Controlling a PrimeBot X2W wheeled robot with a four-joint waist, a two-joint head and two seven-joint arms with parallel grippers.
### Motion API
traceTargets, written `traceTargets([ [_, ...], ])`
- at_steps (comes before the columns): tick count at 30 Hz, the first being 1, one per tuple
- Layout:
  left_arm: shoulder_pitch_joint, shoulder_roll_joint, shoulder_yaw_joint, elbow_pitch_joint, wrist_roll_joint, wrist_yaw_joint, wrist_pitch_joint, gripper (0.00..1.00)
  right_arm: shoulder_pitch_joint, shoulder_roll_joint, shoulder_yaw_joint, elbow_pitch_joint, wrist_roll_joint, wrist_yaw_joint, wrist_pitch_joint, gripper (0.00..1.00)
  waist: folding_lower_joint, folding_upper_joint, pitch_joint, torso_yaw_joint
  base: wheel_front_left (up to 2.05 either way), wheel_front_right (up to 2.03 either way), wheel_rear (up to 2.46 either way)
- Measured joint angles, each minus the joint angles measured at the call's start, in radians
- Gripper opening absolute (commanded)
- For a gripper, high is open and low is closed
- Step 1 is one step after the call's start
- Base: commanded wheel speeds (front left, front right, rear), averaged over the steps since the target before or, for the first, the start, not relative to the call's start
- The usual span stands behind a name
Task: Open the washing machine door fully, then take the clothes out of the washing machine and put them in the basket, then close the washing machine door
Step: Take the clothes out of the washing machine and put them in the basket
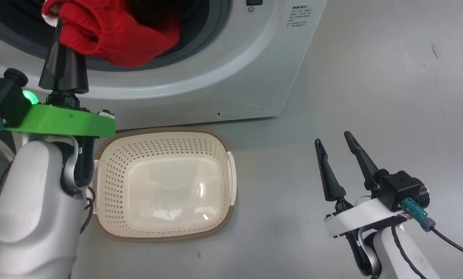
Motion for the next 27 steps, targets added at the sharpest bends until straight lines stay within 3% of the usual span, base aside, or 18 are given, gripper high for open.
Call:
traceTargets([
  [13,0.113,0.003,0.023,-0.2,0.053,0.034,-0.005,0.0,0.06,0.001,-0.014,0.003,0.0,-0.011,0.0,1.0,0.0,0.0,-0.118,0.014,0.0,0.0,0.0],
  [27,0.295,-0.004,-0.043,-0.207,0.037,0.052,0.04,0.0,0.07,0.001,-0.007,-0.02,-0.003,-0.011,0.0,1.0,0.0,0.0,-0.113,0.023,0.0,0.0,0.0],
])
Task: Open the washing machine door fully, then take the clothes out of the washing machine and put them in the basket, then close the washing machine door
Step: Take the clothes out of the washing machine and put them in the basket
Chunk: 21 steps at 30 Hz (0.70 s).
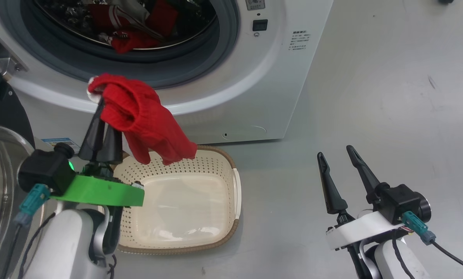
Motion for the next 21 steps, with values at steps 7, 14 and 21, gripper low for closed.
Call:
traceTargets([
  [7,0.069,-0.034,-0.025,0.067,-0.042,0.005,0.036,0.0,-0.002,0.0,0.012,-0.013,-0.006,0.002,0.0,1.0,0.0,0.0,0.031,-0.006,0.0,0.0,0.0],
  [14,0.082,-0.048,-0.025,0.17,-0.069,0.014,0.062,0.0,-0.007,0.0,0.015,-0.034,-0.014,0.002,0.0,1.0,0.0,0.0,0.08,-0.018,0.0,0.0,0.0],
  [21,0.064,-0.058,-0.012,0.305,-0.106,0.022,0.081,0.0,-0.045,0.0,0.026,-0.054,-0.016,0.003,0.0,1.0,0.0,0.0,0.149,-0.032,0.0,0.0,0.0],
])
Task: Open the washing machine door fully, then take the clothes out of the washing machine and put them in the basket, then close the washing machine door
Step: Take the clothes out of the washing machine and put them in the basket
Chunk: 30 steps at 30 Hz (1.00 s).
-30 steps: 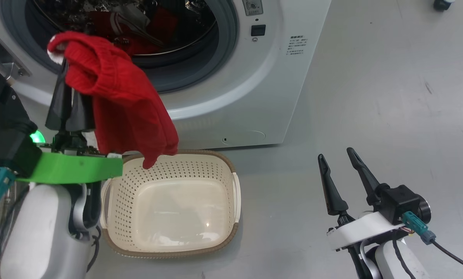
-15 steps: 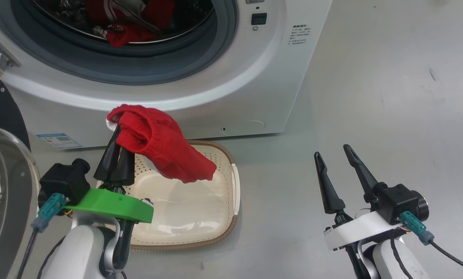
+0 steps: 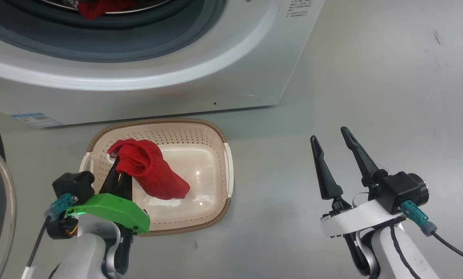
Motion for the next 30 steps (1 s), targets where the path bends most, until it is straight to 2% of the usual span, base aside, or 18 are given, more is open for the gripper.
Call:
traceTargets([
  [15,-0.2,-0.031,-0.005,0.341,-0.078,0.017,0.138,0.0,-0.088,-0.001,0.007,-0.025,-0.003,0.017,0.0,1.0,0.0,0.0,0.171,-0.036,0.0,0.0,0.0],
  [25,-0.302,-0.038,-0.008,0.501,-0.123,0.02,0.194,0.0,-0.116,-0.001,0.008,-0.018,-0.003,0.019,0.0,1.0,0.0001,0.0,0.228,-0.062,0.0,0.0,0.0],
  [26,-0.307,-0.038,-0.007,0.511,-0.126,0.02,0.202,0.11,-0.12,-0.001,0.008,-0.018,-0.003,0.019,0.0,1.0,0.0,0.0,0.231,-0.064,0.0,0.0,0.0],
  [28,-0.319,-0.039,-0.007,0.535,-0.129,0.019,0.202,0.44,-0.127,-0.001,0.007,-0.018,-0.003,0.019,0.0,1.0,0.0001,0.0,0.236,-0.067,0.0,0.0,0.0],
  [29,-0.326,-0.039,-0.007,0.543,-0.13,0.019,0.202,0.64,-0.128,-0.001,0.005,-0.018,-0.003,0.019,0.0,1.0,0.0001,0.0,0.238,-0.068,0.0,0.0,0.0],
  [30,-0.334,-0.04,-0.007,0.551,-0.131,0.017,0.202,0.92,-0.128,-0.001,0.004,-0.017,-0.003,0.019,0.0,1.0,0.0001,0.0,0.239,-0.069,0.0,0.0,0.0],
])
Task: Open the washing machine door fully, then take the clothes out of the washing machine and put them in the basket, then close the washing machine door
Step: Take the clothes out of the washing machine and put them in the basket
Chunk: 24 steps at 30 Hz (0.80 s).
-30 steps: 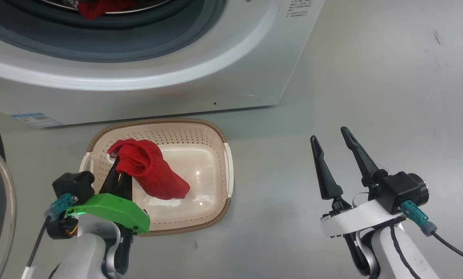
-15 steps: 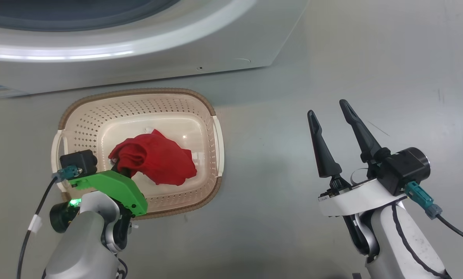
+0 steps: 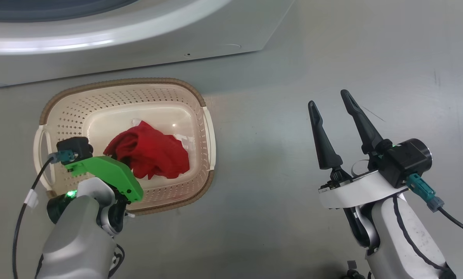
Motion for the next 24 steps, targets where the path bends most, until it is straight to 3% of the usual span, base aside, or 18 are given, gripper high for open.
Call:
traceTargets([
  [1,-0.008,-0.001,0.001,0.008,0.0,-0.002,-0.001,1.0,0.0,0.0,-0.001,0.001,0.0,0.0,0.0,1.0,0.0,0.0,0.001,0.0,0.0,0.0,0.0],
  [12,-0.043,-0.003,-0.002,0.081,0.0,-0.033,-0.069,1.0,-0.017,0.0,-0.012,0.016,0.004,0.0,0.0,1.0,0.0,0.0,-0.007,0.004,0.0,0.0,0.0],
  [24,-0.041,-0.007,-0.035,0.085,0.028,-0.08,-0.265,1.0,-0.015,0.0,-0.033,0.046,0.007,-0.002,0.0,1.0,0.0,0.0,-0.08,0.033,0.0,0.0,0.0],
])
